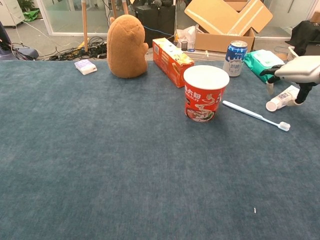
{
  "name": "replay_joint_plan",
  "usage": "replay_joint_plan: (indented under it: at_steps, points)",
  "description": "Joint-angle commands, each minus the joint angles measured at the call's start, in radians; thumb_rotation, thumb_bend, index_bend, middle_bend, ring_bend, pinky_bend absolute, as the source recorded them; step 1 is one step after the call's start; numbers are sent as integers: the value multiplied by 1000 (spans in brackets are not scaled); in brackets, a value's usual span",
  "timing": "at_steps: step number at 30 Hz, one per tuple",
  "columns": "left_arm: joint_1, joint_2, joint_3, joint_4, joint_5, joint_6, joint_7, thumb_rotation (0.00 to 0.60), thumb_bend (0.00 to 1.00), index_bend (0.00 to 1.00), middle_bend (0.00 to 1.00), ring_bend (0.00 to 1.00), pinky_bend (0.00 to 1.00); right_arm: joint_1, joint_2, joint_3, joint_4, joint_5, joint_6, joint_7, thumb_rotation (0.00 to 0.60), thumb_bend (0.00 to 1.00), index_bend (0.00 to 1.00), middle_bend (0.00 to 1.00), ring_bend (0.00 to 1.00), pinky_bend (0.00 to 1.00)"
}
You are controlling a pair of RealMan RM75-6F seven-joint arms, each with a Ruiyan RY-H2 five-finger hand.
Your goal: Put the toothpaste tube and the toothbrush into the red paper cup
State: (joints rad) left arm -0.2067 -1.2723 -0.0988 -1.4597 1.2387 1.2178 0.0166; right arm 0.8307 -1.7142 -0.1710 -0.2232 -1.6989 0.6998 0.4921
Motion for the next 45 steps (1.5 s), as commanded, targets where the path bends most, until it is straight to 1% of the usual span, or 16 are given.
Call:
replay_joint_plan:
  at_steps: [1, 8, 17, 29, 38, 45]
  points:
    - [0, 0, 0, 0, 0, 0, -1, 600, 27, 163, 281, 217, 125, -1, -4, 1, 3, 1, -1, -3, 600, 204, 377, 0, 0, 332]
    - [0, 1, 1, 0, 1, 0, -4, 600, 26, 163, 281, 217, 125, -5, -24, 8, 20, 7, 2, -33, 600, 204, 402, 0, 0, 332]
    - [2, 2, 1, 0, -1, 0, -11, 600, 26, 163, 281, 217, 125, 1, -40, 11, 30, 10, -17, -52, 600, 204, 404, 0, 0, 332]
    - [10, -1, 6, 11, -3, 1, -26, 600, 25, 163, 281, 217, 125, 4, -55, 21, 45, 21, -50, -74, 600, 204, 444, 0, 0, 332]
    - [11, -2, 6, 15, 0, 2, -33, 600, 25, 163, 281, 217, 125, 2, -64, 27, 51, 26, -44, -90, 600, 205, 520, 4, 0, 332]
    - [14, -4, 7, 19, 1, 2, -41, 600, 26, 163, 281, 217, 125, -8, -76, 48, 55, 45, -21, -102, 600, 205, 609, 41, 0, 332]
